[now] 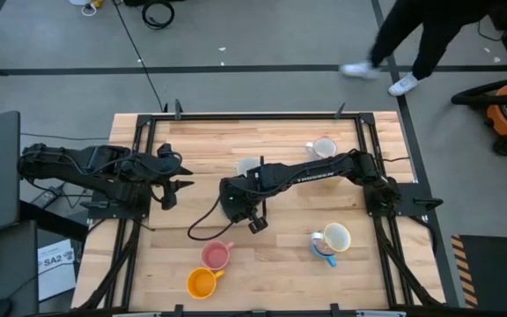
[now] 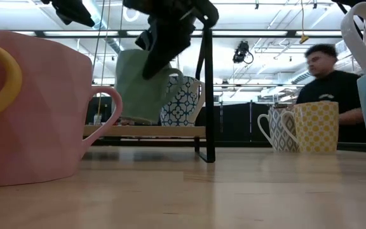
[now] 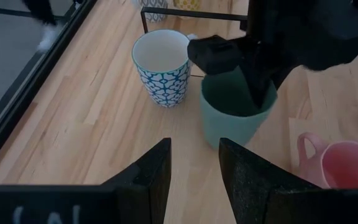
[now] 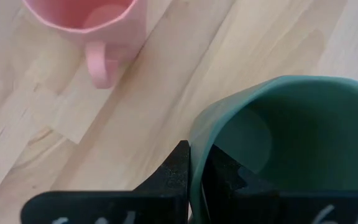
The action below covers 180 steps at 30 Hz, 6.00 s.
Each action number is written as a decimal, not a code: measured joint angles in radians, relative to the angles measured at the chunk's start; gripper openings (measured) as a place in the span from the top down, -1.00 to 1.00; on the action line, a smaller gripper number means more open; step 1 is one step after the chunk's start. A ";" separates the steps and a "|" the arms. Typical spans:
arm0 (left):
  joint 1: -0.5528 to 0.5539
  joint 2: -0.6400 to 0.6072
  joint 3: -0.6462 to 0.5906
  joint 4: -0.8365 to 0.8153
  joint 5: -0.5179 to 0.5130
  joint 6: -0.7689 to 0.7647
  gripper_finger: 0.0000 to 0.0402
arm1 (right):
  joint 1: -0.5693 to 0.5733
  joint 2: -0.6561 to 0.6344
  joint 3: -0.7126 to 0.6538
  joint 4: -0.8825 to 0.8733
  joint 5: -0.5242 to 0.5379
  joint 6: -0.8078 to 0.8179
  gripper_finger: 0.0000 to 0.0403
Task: Place coffee mugs
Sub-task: Put the green mug on the shelf, then put the gray patterned mug on the shelf
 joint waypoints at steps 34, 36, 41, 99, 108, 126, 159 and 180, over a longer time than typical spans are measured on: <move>0.000 0.000 0.000 0.000 0.000 0.000 0.30 | -0.003 0.000 -0.056 0.025 0.028 0.001 0.38; 0.000 0.000 0.000 -0.001 0.000 0.000 0.30 | -0.003 0.000 -0.056 0.026 0.059 0.000 0.35; 0.000 0.000 0.000 0.000 0.000 0.000 0.30 | -0.001 0.002 -0.035 0.005 0.094 0.000 0.34; 0.002 0.631 0.001 0.347 -0.015 -0.050 0.30 | 0.080 -0.867 -0.672 0.138 0.262 0.364 0.34; 0.001 0.638 -0.001 0.335 -0.011 -0.045 0.30 | 0.067 -0.868 -0.677 0.142 0.264 0.365 0.34; 0.000 0.497 0.002 0.264 0.026 -0.053 0.30 | -0.252 -0.980 -0.677 -0.076 0.357 0.530 0.34; 0.000 0.471 0.000 0.266 0.030 -0.053 0.30 | -0.847 -0.982 -1.052 -0.053 0.114 0.629 0.34; 0.000 0.471 0.000 0.266 0.030 -0.053 0.30 | -0.913 -0.981 -1.171 0.081 0.157 0.626 0.34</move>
